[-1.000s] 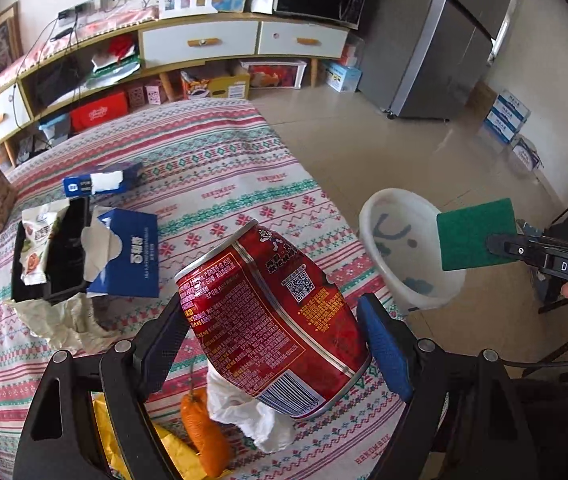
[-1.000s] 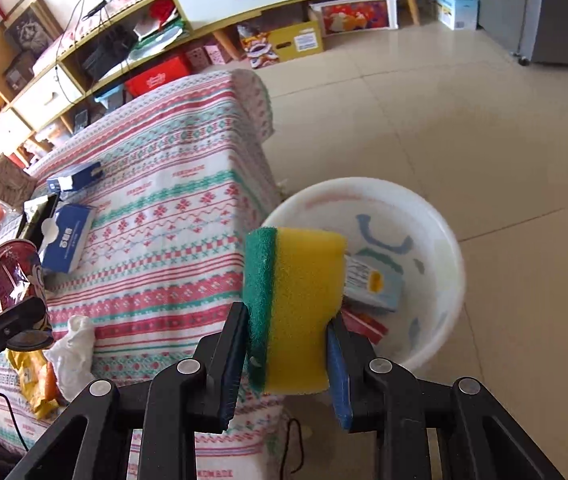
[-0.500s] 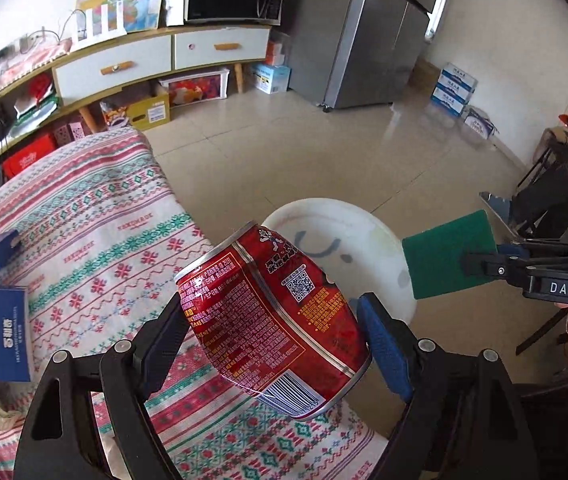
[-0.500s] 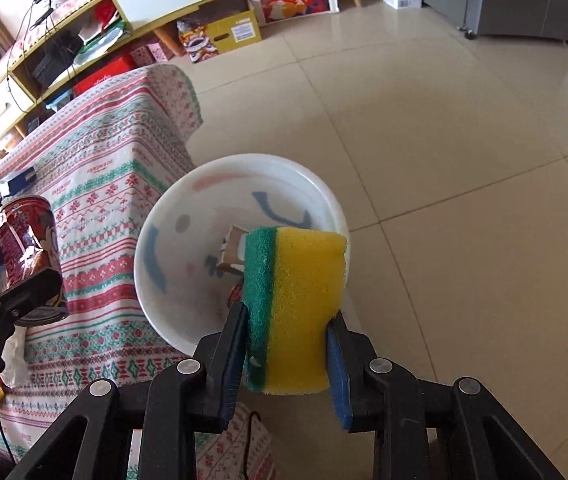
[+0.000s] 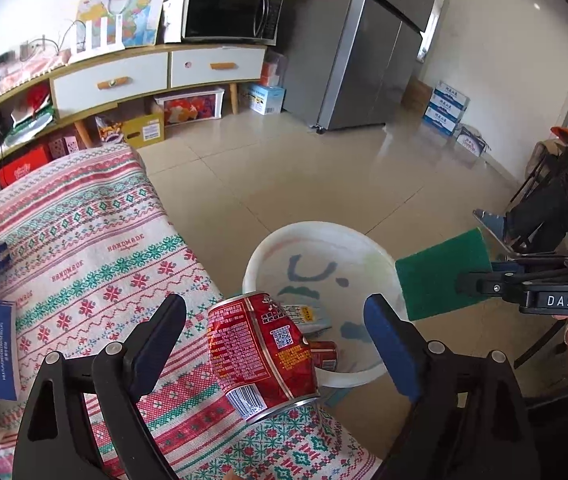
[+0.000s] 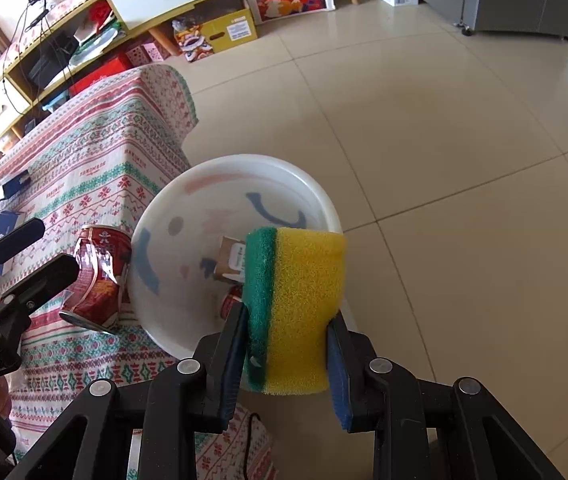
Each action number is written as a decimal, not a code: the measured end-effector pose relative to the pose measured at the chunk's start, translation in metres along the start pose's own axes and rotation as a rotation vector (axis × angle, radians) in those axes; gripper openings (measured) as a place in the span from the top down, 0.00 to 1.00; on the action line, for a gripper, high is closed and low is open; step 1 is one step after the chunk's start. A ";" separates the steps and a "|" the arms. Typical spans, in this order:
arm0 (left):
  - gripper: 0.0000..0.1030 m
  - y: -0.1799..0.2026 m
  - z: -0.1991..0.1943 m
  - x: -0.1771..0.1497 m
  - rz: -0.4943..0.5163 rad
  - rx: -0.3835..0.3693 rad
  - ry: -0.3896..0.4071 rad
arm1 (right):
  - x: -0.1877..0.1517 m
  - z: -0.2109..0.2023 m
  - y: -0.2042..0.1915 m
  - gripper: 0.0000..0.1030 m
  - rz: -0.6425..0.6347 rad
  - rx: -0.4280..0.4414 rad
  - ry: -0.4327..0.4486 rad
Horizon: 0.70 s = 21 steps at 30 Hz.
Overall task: Collect trash
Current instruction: 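Drop the crushed can and the sponge into the white bucket with both tools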
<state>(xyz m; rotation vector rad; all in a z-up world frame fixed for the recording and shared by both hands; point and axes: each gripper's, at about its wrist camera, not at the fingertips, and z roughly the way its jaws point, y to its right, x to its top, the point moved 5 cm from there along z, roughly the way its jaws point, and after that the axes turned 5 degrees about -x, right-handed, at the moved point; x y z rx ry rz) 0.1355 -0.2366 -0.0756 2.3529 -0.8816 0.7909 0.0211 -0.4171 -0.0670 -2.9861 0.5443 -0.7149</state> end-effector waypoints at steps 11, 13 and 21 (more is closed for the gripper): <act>0.15 -0.006 0.029 -0.026 -0.131 -0.090 -0.250 | 0.005 0.010 -0.015 0.68 -0.007 0.003 -0.013; 0.21 -0.005 0.037 -0.030 -0.162 -0.110 -0.270 | 0.005 0.010 -0.012 0.68 -0.004 0.001 -0.014; 0.29 -0.001 0.049 -0.015 -0.242 -0.234 -0.127 | 0.004 0.005 0.004 0.68 0.029 0.002 -0.009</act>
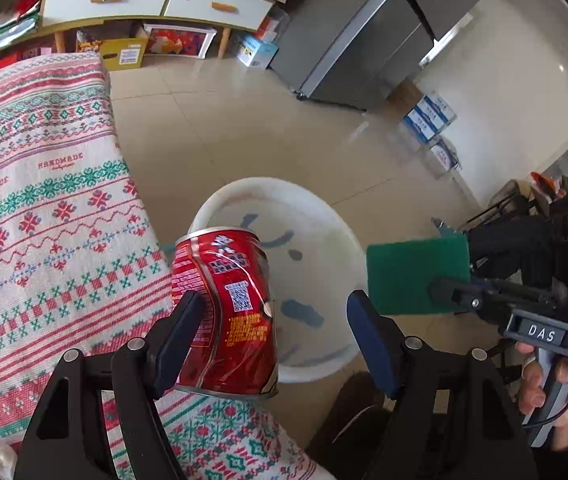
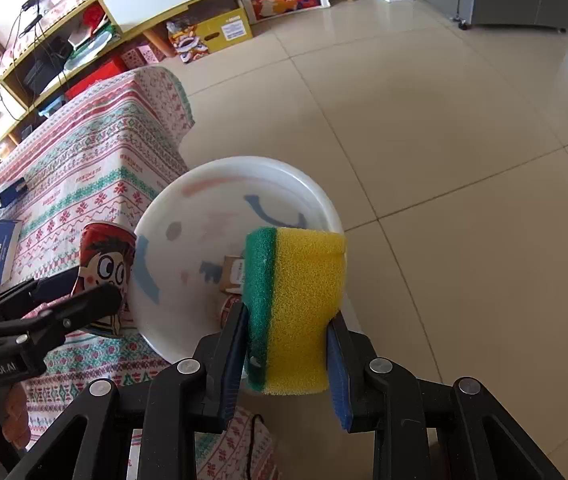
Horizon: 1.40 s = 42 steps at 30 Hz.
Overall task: Collect trash
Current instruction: 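Drop the crushed can and the sponge into the white bucket with both tools, then grasp the yellow snack bag with the left tool while the right tool approaches the tissue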
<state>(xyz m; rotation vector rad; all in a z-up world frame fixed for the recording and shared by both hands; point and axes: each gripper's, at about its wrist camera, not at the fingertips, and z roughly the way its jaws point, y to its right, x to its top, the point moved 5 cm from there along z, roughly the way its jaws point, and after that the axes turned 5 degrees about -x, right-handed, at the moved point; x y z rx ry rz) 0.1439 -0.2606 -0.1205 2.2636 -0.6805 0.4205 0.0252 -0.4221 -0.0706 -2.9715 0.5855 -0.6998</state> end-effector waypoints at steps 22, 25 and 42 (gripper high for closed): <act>0.18 -0.011 -0.070 -0.001 0.141 0.309 0.018 | 0.013 0.006 -0.017 0.67 -0.010 -0.007 0.006; 0.16 -0.020 -0.086 -0.006 0.123 0.330 0.018 | 0.015 0.011 -0.025 0.67 -0.007 -0.004 0.003; 0.01 -0.067 -0.173 -0.040 0.071 0.426 0.028 | 0.010 0.010 -0.048 0.32 0.035 0.018 0.001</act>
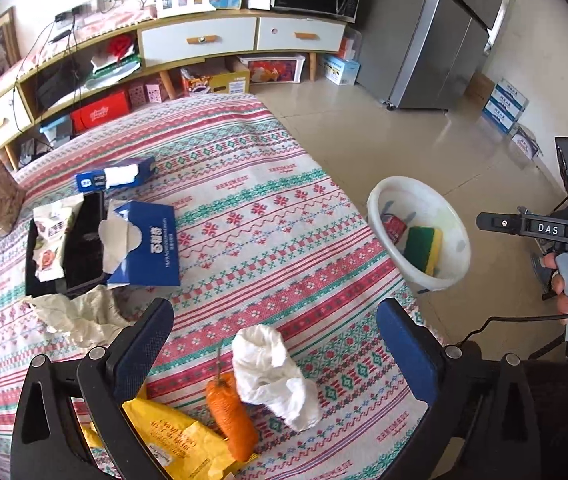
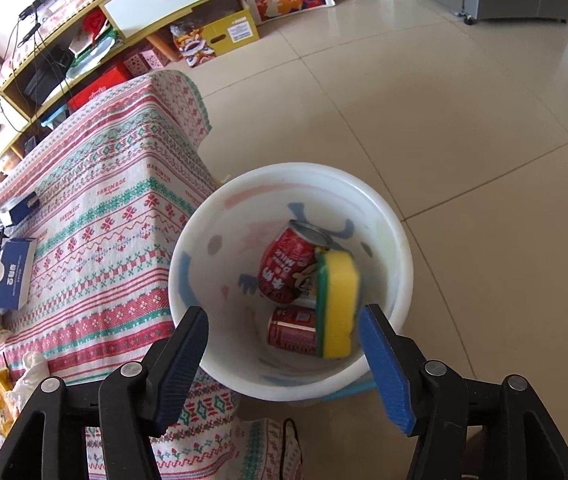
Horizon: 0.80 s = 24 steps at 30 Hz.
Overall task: Collect trash
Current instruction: 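Grasp the yellow snack bag with the left tool while the right tool approaches the tissue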
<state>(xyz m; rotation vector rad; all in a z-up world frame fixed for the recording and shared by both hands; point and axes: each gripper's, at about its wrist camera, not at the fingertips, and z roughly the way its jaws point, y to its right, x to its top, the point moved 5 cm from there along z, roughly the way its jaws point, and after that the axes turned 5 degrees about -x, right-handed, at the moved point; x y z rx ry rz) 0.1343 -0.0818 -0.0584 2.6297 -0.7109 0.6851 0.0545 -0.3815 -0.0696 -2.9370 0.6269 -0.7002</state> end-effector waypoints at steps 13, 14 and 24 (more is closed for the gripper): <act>0.01 -0.070 -0.018 -0.044 -0.077 0.076 -0.100 | -0.020 -0.015 -0.028 0.25 -0.083 0.014 0.008; 0.01 -0.075 -0.017 -0.049 -0.083 0.085 -0.117 | -0.021 -0.015 -0.032 0.25 -0.090 0.016 0.007; 0.01 -0.116 -0.001 -0.086 -0.286 0.096 -0.239 | -0.035 -0.011 -0.060 0.24 -0.173 0.016 -0.009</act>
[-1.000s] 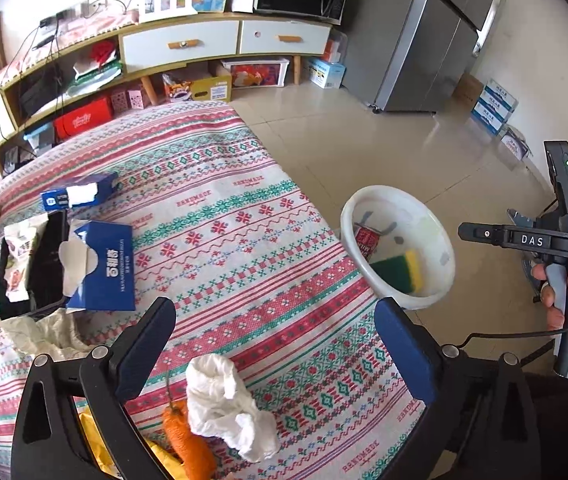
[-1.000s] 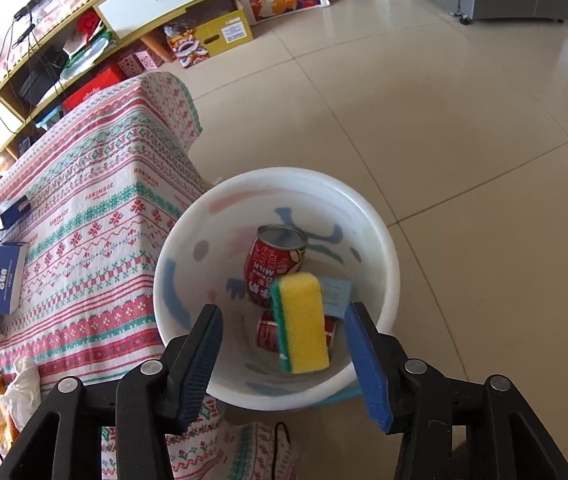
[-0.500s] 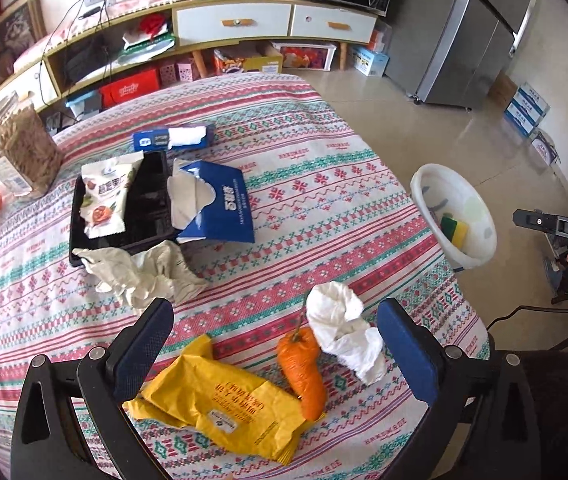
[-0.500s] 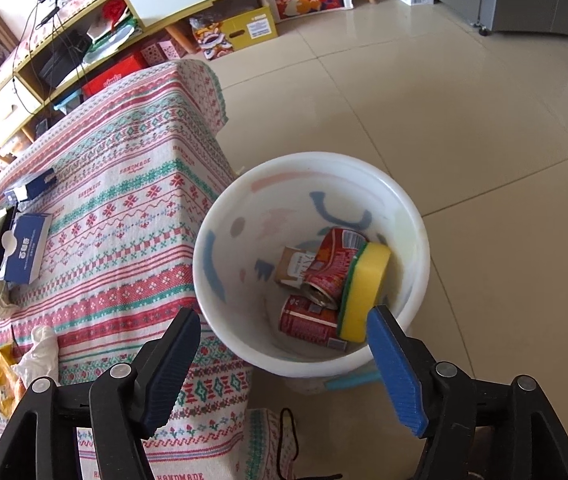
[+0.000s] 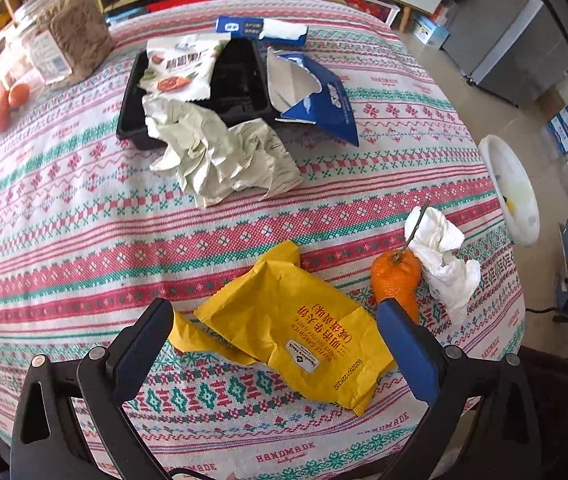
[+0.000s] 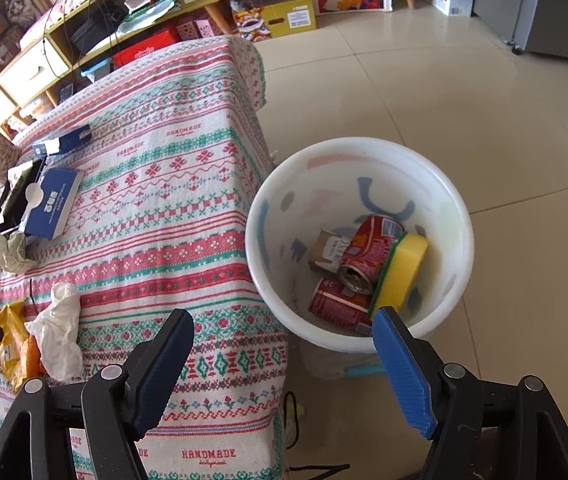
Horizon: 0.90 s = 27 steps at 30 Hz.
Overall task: Collect trash
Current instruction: 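Grasp the yellow snack bag with the left tool while the right tool approaches the tissue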
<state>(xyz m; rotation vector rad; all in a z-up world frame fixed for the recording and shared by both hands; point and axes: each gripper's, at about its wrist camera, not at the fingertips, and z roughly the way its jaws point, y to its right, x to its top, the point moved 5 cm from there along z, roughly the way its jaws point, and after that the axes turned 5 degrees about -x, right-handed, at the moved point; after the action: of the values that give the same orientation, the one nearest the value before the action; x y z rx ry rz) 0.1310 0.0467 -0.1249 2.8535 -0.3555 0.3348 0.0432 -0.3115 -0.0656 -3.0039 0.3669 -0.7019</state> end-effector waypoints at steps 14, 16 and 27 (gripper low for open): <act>0.11 -0.006 0.032 0.001 -0.173 0.090 -0.003 | -0.007 0.011 -0.031 0.24 -0.083 0.004 -0.022; 0.19 -0.005 0.036 0.003 -0.155 0.117 0.014 | -0.008 0.012 -0.034 0.24 -0.093 0.004 -0.025; 0.43 0.001 0.012 0.015 -0.068 0.049 0.081 | -0.011 0.018 -0.064 0.24 -0.126 0.074 -0.051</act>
<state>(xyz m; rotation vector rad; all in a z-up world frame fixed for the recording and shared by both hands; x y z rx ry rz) 0.1470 0.0391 -0.1318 2.8817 -0.2368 0.4501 0.0553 -0.2472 -0.0811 -2.9883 0.1476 -0.6303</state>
